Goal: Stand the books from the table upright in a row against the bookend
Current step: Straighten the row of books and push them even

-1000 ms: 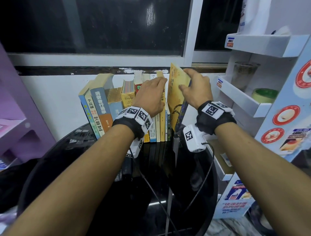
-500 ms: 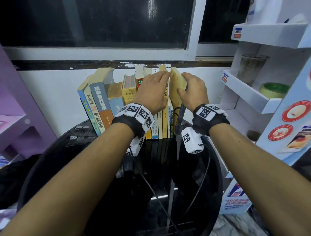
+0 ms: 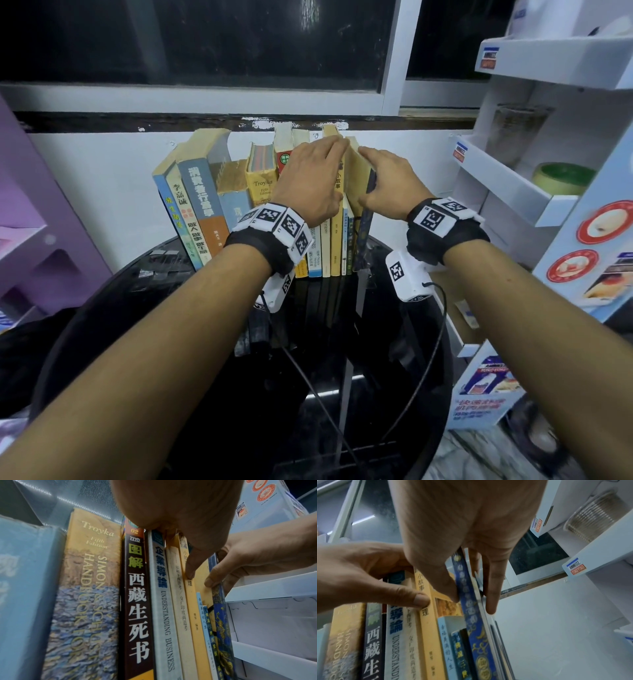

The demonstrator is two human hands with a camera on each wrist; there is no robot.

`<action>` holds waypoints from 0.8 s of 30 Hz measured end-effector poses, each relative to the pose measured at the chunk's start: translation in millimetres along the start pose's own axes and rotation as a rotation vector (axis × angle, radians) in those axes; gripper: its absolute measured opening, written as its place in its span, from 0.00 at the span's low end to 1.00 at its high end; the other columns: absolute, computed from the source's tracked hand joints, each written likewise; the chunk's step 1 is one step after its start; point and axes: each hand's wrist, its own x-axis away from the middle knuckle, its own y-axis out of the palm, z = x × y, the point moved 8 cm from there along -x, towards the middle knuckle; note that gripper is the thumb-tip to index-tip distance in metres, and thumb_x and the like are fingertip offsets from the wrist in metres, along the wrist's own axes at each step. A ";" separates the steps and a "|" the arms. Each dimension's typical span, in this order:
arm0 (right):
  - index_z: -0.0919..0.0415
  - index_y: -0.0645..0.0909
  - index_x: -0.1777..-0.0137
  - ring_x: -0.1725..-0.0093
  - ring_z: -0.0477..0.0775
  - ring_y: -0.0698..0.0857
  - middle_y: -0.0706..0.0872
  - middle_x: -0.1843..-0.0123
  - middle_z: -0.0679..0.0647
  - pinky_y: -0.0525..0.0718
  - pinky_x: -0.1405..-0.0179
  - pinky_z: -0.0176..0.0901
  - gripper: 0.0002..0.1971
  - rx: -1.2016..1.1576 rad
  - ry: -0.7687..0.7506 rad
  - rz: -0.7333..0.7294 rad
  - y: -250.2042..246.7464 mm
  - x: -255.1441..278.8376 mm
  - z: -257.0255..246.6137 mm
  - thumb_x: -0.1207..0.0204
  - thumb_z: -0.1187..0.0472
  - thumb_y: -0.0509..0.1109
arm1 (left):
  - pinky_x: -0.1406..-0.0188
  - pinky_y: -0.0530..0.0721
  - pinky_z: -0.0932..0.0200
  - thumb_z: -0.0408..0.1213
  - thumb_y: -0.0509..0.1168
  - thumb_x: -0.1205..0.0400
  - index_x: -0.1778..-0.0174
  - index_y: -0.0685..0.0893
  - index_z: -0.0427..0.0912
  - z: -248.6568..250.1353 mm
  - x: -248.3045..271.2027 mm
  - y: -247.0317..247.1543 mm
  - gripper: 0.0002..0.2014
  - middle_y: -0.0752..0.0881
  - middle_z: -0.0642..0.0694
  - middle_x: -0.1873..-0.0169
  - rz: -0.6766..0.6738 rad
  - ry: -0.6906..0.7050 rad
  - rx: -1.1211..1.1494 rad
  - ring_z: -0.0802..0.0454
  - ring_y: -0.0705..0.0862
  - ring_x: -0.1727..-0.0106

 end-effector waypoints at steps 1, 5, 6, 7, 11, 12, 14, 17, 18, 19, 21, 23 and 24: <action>0.63 0.63 0.20 0.26 0.60 0.72 0.73 0.24 0.60 0.73 0.32 0.46 0.41 0.032 -0.014 -0.025 1.0 0.5 -0.2 0.31 0.62 0.77 | 0.19 0.54 0.50 0.42 0.70 0.24 0.18 0.58 0.42 0.3 -0.1 -0.1 0.40 0.63 0.43 0.19 -0.001 -0.002 0.000 0.45 0.62 0.19; 0.63 0.67 0.24 0.31 0.61 0.76 0.77 0.30 0.59 0.77 0.38 0.48 0.37 0.090 -0.040 -0.063 7.2 -4.3 -2.3 0.33 0.63 0.77 | 0.19 0.54 0.51 0.41 0.71 0.24 0.18 0.58 0.42 1.3 0.0 -2.3 0.40 0.64 0.43 0.19 0.005 -0.008 0.011 0.45 0.63 0.19; 0.63 0.70 0.28 0.35 0.61 0.78 0.79 0.34 0.59 0.78 0.41 0.49 0.33 0.094 -0.042 -0.068 8.8 -5.7 -3.4 0.33 0.63 0.77 | 0.19 0.54 0.51 0.41 0.71 0.24 0.18 0.59 0.42 1.8 0.1 -2.7 0.40 0.64 0.43 0.19 0.008 -0.007 0.011 0.45 0.63 0.19; 0.62 0.71 0.31 0.38 0.61 0.79 0.79 0.37 0.58 0.81 0.43 0.51 0.31 0.097 -0.041 -0.073 10.5 -6.9 -3.9 0.34 0.62 0.77 | 0.19 0.54 0.51 0.41 0.71 0.24 0.18 0.59 0.42 2.1 0.1 -2.8 0.40 0.64 0.43 0.19 0.010 -0.005 0.011 0.45 0.63 0.19; 0.59 0.70 0.30 0.39 0.62 0.81 0.79 0.36 0.56 0.83 0.44 0.61 0.32 0.111 -0.042 -0.077 16.8 -7.2 -3.1 0.35 0.58 0.77 | 0.20 0.55 0.52 0.41 0.72 0.25 0.19 0.60 0.42 2.6 -0.6 -2.8 0.40 0.65 0.44 0.20 0.019 -0.003 0.009 0.45 0.64 0.20; 0.58 0.70 0.31 0.40 0.62 0.81 0.80 0.36 0.56 0.84 0.44 0.62 0.32 0.111 -0.038 -0.074 17.6 -7.7 -2.5 0.35 0.57 0.76 | 0.20 0.55 0.52 0.41 0.72 0.25 0.19 0.60 0.42 2.3 -1.0 -2.9 0.40 0.65 0.44 0.20 0.021 -0.002 0.011 0.45 0.64 0.20; 0.57 0.70 0.32 0.41 0.62 0.82 0.81 0.38 0.56 0.84 0.46 0.63 0.30 0.108 -0.037 -0.072 18.3 -9.7 -1.6 0.34 0.57 0.75 | 0.20 0.55 0.52 0.41 0.72 0.25 0.19 0.60 0.42 2.0 -1.4 -3.4 0.40 0.65 0.44 0.19 0.022 -0.002 0.014 0.46 0.64 0.20; 0.56 0.71 0.35 0.44 0.61 0.83 0.81 0.42 0.55 0.85 0.48 0.60 0.27 0.094 -0.051 -0.081 19.2 -12.7 -1.3 0.34 0.57 0.75 | 0.20 0.56 0.52 0.41 0.72 0.24 0.19 0.61 0.42 1.8 -1.6 -4.6 0.40 0.65 0.44 0.19 0.021 0.003 0.021 0.45 0.64 0.20; 0.56 0.71 0.35 0.44 0.60 0.83 0.81 0.42 0.55 0.85 0.48 0.58 0.28 0.083 -0.050 -0.094 20.3 -13.6 -0.9 0.34 0.57 0.76 | 0.20 0.56 0.52 0.41 0.73 0.24 0.19 0.61 0.42 1.8 -1.4 -4.8 0.40 0.65 0.44 0.20 0.020 0.004 0.024 0.45 0.65 0.20; 0.57 0.70 0.33 0.43 0.60 0.82 0.81 0.41 0.55 0.85 0.47 0.57 0.32 0.078 -0.053 -0.112 21.0 -13.9 -0.8 0.36 0.57 0.79 | 0.20 0.56 0.52 0.41 0.73 0.24 0.19 0.61 0.42 1.8 -1.3 -5.0 0.40 0.66 0.44 0.20 0.020 0.004 0.029 0.45 0.65 0.20; 0.57 0.68 0.30 0.39 0.58 0.81 0.80 0.36 0.55 0.83 0.42 0.56 0.42 0.088 -0.057 -0.147 22.7 -13.1 -1.3 0.43 0.56 0.86 | 0.20 0.56 0.52 0.41 0.73 0.25 0.19 0.61 0.42 2.2 -1.5 -4.9 0.40 0.66 0.44 0.20 0.023 0.003 0.033 0.45 0.65 0.20; 0.57 0.68 0.29 0.37 0.58 0.80 0.79 0.33 0.55 0.82 0.39 0.55 0.46 0.100 -0.059 -0.147 22.6 -12.7 -1.0 0.47 0.57 0.88 | 0.20 0.56 0.53 0.41 0.73 0.24 0.19 0.61 0.43 2.2 -1.7 -4.7 0.40 0.66 0.45 0.20 0.028 0.002 0.034 0.46 0.65 0.20; 0.57 0.68 0.29 0.36 0.59 0.80 0.80 0.33 0.55 0.82 0.39 0.54 0.47 0.100 -0.056 -0.137 22.2 -12.5 -0.2 0.47 0.57 0.88 | 0.20 0.56 0.53 0.41 0.73 0.24 0.19 0.61 0.43 2.0 -1.8 -4.3 0.40 0.66 0.45 0.20 0.028 0.002 0.036 0.46 0.65 0.20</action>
